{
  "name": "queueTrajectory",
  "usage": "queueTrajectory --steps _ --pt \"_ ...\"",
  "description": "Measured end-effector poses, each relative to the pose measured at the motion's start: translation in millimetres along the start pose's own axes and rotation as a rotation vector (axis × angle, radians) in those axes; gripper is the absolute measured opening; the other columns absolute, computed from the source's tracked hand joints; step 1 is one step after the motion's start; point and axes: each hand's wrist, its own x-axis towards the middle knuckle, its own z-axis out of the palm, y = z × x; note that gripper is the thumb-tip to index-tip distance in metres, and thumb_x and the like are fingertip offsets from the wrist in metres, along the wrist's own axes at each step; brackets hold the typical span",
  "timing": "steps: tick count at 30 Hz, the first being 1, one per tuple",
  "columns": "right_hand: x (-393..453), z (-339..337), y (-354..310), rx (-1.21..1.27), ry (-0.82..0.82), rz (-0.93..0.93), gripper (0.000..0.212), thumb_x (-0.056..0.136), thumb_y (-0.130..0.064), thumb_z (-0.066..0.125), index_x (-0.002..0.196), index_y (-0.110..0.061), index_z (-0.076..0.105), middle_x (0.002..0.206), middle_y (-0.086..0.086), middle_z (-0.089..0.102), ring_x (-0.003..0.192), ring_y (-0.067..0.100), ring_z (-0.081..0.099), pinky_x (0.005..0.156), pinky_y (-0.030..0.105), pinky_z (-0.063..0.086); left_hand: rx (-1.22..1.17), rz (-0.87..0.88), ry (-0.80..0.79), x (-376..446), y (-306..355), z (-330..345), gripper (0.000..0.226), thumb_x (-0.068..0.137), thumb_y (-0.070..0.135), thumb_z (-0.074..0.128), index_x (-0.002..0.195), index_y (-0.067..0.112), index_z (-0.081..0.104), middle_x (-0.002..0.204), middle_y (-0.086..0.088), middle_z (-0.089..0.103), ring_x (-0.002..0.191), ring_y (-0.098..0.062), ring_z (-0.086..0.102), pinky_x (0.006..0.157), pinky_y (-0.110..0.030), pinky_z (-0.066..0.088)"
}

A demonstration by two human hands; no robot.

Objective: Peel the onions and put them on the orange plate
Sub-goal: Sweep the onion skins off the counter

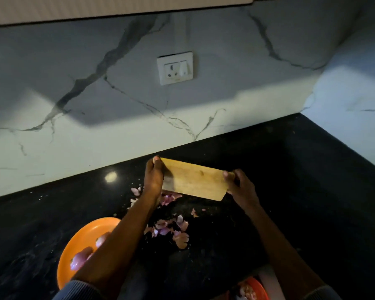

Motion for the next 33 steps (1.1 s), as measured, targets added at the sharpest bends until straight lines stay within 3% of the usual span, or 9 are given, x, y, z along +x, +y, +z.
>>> queueTrajectory --steps 3,5,11,16,21,24,26,30,33 --pt "-11 -33 24 0.153 0.01 0.08 0.021 0.1 -0.046 0.054 0.095 -0.026 0.057 0.102 0.005 0.064 0.093 0.023 0.07 0.069 0.033 0.063 0.06 0.041 -0.178 15 19 47 0.058 0.095 0.061 0.044 0.127 0.016 0.061 0.124 -0.019 0.065 0.116 -0.034 0.061 0.107 -0.048 0.046" --pt "-17 -56 36 0.232 0.072 0.133 0.016 0.103 -0.036 0.054 0.097 -0.023 0.059 0.103 0.013 0.065 0.084 0.025 0.073 0.062 0.028 0.062 0.036 0.06 -0.272 16 31 83 0.057 0.096 0.057 0.048 0.139 0.021 0.058 0.138 -0.006 0.061 0.126 -0.023 0.057 0.113 -0.043 0.042" --pt "-23 -92 67 0.422 0.146 0.34 0.019 0.105 -0.036 0.05 0.107 -0.02 0.059 0.109 0.004 0.064 0.074 0.031 0.075 0.065 0.04 0.063 0.081 0.093 -0.529 -20 7 164 0.04 0.106 0.037 0.045 0.14 0.02 0.057 0.136 0.004 0.059 0.123 -0.009 0.056 0.102 -0.026 0.039" --pt "-22 -92 84 0.504 0.155 0.481 0.022 0.105 -0.039 0.048 0.113 -0.02 0.057 0.11 0.004 0.062 0.074 0.033 0.075 0.065 0.041 0.063 0.303 0.091 -0.597 -57 -44 202 0.048 0.102 0.045 0.05 0.144 0.023 0.051 0.148 -0.001 0.049 0.133 -0.02 0.05 0.111 -0.037 0.042" --pt "-23 -80 110 0.534 0.156 0.575 0.022 0.104 -0.042 0.05 0.106 -0.021 0.057 0.113 0.012 0.062 0.074 0.036 0.075 0.069 0.045 0.064 0.445 0.183 -0.72 -76 -74 221 0.045 0.106 0.027 0.048 0.148 0.012 0.046 0.155 -0.005 0.041 0.142 -0.021 0.039 0.117 -0.04 0.035" --pt "-27 -75 122 0.54 0.172 0.621 0.022 0.105 -0.041 0.048 0.109 -0.021 0.056 0.112 0.013 0.063 0.072 0.035 0.075 0.071 0.046 0.063 0.513 0.191 -0.754 -82 -88 223 0.046 0.106 0.021 0.048 0.15 0.012 0.042 0.157 -0.006 0.037 0.146 -0.021 0.032 0.116 -0.025 0.025" --pt "-28 -74 127 0.529 0.172 0.623 0.027 0.105 -0.042 0.047 0.115 -0.018 0.056 0.111 0.013 0.065 0.071 0.033 0.076 0.067 0.042 0.063 0.529 0.174 -0.752 -85 -91 223 0.046 0.105 0.02 0.048 0.15 0.013 0.042 0.157 -0.006 0.037 0.144 -0.021 0.035 0.11 -0.023 0.027" --pt "-26 -78 132 0.364 0.205 0.6 0.033 0.105 -0.034 0.05 0.125 -0.01 0.06 0.1 0.01 0.069 0.072 0.018 0.072 0.056 0.025 0.058 0.528 0.153 -0.757 -88 -92 222 0.045 0.105 0.022 0.05 0.149 0.016 0.043 0.156 -0.006 0.038 0.14 -0.023 0.043 0.115 -0.036 0.036" --pt "-24 -83 139 0.213 0.228 0.565 0.031 0.103 -0.023 0.057 0.127 -0.006 0.064 0.107 0.011 0.07 0.075 0.008 0.066 0.064 0.022 0.06 0.563 0.142 -0.763 -89 -90 223 0.045 0.105 0.023 0.05 0.149 0.016 0.043 0.155 -0.007 0.037 0.141 -0.024 0.041 0.115 -0.038 0.036"
